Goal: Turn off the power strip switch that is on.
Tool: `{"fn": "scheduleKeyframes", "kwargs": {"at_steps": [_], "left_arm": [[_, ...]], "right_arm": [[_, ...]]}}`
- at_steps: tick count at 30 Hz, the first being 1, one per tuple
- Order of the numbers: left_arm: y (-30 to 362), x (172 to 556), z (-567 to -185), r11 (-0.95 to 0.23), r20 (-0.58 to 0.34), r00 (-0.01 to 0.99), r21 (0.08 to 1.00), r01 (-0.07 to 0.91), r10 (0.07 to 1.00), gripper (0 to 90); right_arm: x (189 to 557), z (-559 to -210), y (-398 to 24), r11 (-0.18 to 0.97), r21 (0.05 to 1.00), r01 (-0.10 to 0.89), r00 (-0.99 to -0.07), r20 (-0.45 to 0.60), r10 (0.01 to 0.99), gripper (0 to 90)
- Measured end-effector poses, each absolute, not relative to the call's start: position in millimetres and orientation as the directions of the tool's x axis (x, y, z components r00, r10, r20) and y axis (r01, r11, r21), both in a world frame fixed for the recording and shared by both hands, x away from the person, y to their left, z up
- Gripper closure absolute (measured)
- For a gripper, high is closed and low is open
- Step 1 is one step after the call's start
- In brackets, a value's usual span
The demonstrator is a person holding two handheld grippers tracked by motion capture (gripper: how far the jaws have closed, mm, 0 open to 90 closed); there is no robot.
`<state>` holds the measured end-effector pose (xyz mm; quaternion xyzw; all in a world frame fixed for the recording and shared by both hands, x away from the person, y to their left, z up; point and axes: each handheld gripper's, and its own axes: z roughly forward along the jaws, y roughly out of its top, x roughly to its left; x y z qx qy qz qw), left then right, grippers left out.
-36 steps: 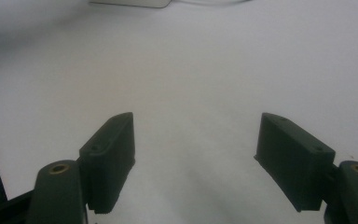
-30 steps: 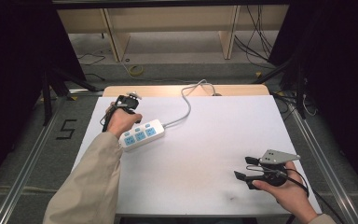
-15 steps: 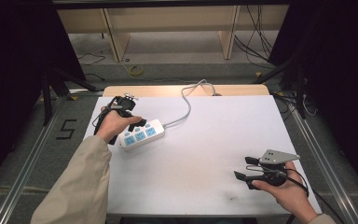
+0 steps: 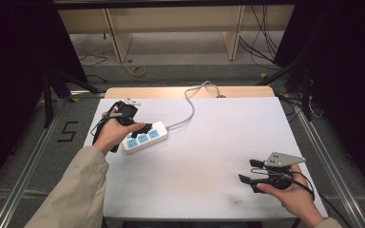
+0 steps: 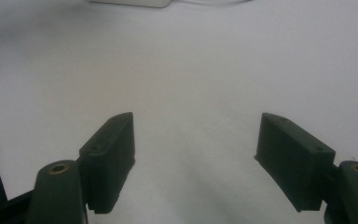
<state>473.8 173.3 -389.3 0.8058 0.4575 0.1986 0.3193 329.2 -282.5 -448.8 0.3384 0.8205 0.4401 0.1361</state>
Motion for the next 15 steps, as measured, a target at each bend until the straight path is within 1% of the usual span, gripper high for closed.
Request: {"fn": "scheduleKeyframes", "kwargs": {"at_steps": [15], "left_arm": [[157,437,-387,-0.421,0.065,0.559,0.730,0.538,0.826,17.9]], "right_arm": [[329,-449,-283,0.385,0.814,0.435,-0.734,0.074,0.675,28.4]]}}
